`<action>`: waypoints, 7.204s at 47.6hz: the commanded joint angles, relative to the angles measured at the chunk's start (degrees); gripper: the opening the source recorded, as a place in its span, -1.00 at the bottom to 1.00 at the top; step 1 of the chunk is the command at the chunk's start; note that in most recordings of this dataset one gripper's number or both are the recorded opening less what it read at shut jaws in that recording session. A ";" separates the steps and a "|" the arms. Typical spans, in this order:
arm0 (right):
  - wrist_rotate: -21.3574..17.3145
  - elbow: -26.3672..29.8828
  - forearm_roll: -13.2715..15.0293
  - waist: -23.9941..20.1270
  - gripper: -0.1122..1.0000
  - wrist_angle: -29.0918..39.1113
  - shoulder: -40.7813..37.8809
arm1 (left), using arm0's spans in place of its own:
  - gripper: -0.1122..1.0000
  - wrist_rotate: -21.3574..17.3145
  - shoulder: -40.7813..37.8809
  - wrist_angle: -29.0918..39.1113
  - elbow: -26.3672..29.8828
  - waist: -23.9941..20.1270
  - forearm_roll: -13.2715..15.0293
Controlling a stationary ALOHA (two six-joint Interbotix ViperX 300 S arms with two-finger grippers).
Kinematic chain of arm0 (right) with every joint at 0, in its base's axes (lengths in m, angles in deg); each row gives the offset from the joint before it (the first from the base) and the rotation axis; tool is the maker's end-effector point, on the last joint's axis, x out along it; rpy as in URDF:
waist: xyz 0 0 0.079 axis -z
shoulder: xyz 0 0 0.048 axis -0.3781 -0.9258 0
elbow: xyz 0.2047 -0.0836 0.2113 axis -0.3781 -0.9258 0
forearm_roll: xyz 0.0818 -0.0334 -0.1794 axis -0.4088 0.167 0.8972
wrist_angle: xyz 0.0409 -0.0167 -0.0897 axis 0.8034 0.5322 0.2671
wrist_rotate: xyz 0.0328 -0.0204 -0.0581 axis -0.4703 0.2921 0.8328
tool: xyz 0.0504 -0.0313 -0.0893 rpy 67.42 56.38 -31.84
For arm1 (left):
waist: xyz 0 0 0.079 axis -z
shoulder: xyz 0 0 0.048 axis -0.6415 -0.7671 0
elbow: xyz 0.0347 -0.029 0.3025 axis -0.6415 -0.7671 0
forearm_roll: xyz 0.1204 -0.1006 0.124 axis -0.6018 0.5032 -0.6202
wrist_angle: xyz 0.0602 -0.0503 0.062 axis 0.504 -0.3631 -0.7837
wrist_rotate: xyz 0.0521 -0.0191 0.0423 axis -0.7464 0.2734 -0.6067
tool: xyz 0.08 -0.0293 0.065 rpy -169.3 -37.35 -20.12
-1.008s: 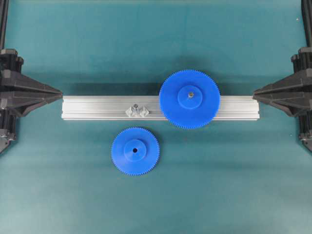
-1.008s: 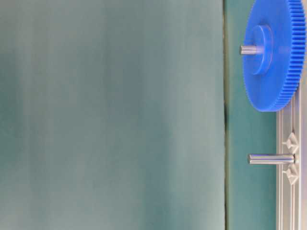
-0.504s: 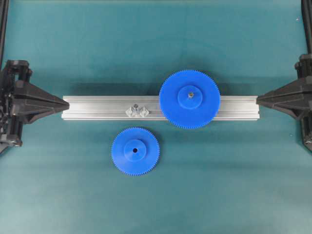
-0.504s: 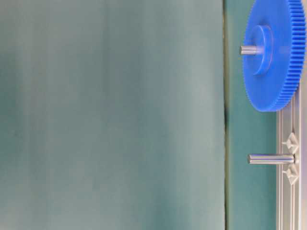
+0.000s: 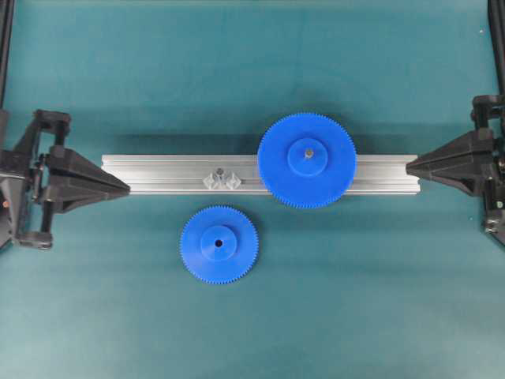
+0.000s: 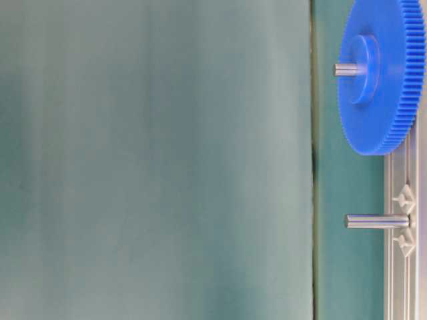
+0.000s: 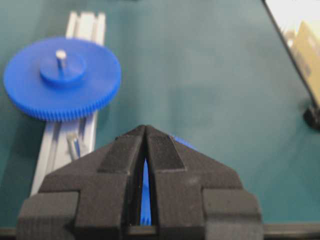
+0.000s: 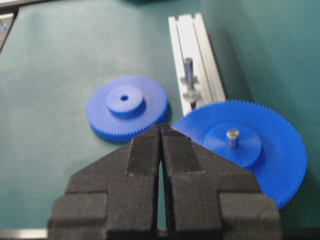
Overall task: Insert the small gear onto the shaft.
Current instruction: 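Move the left gripper over the small blue gear on the table, then lower the left gripper and align it over the small gear's hub, then close the left gripper on the small blue gear's hub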
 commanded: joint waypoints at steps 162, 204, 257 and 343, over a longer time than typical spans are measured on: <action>-2.64 1.58 -0.18 1.23 -0.74 8.61 -0.53 | -0.75 0.00 -52.38 42.89 44.03 4.39 -0.18; -2.64 1.58 -0.26 1.23 -0.74 8.88 0.18 | -0.49 -0.26 -52.38 43.42 43.77 4.39 -0.26; -4.48 1.41 -0.26 1.23 -0.74 8.88 0.18 | 0.86 -0.35 -54.49 42.98 44.30 3.34 -0.26; -4.48 1.32 -0.09 1.14 -0.74 8.53 0.18 | 0.86 0.26 -57.13 42.80 42.54 3.34 -0.26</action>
